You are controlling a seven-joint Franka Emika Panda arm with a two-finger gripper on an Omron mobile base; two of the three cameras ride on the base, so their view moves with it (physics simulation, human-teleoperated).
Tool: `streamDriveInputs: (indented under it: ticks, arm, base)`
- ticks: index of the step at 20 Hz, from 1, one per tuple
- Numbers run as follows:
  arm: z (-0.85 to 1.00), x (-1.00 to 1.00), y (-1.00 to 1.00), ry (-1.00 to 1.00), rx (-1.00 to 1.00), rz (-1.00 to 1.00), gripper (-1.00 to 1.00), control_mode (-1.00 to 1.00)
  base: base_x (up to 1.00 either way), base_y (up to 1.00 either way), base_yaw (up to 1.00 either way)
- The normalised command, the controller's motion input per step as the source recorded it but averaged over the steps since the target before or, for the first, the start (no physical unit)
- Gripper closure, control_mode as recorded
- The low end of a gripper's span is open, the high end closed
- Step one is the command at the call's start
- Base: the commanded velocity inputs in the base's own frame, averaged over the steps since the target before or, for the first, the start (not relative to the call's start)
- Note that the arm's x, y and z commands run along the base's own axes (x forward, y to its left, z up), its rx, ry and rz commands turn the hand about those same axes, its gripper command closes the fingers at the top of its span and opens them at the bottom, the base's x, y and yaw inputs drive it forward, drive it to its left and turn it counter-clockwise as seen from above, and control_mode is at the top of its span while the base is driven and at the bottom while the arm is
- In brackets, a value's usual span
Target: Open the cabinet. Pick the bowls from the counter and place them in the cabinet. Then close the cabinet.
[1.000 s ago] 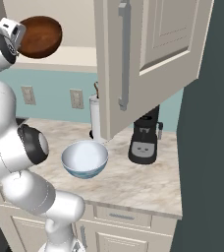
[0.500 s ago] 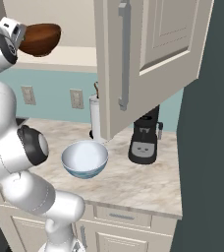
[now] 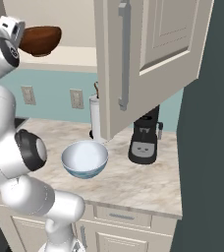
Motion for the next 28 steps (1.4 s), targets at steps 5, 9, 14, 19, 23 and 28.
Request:
streamDriveInputs:
  ticks: [5, 9, 14, 19, 23, 28]
  arm:
    - [0.23, -0.22, 0.00, -0.25, 0.00, 0.00, -1.00, -1.00]
    - [0.28, -0.21, 0.00, -0.20, 0.00, 0.00, -1.00, -1.00]
    - [0.28, -0.25, 0.00, -0.08, 0.01, 0.00, -1.00, -1.00]
    - [0.32, -0.48, 0.00, 0.00, 0.06, 0.00, -1.00, -1.00]
    - [0.25, -0.81, -0.05, 0.00, 0.07, -0.01, -1.00, -1.00]
    - [0.06, -0.88, -0.13, 0.01, 0.07, -0.02, -1.00, -1.00]
  base:
    - [0.00, 0.00, 0.00]
    - [0.00, 0.00, 0.00]
    - [0.00, 0.00, 0.00]
    - [0.00, 0.00, 0.00]
    - [0.00, 0.00, 0.00]
    - [0.00, 0.00, 0.00]
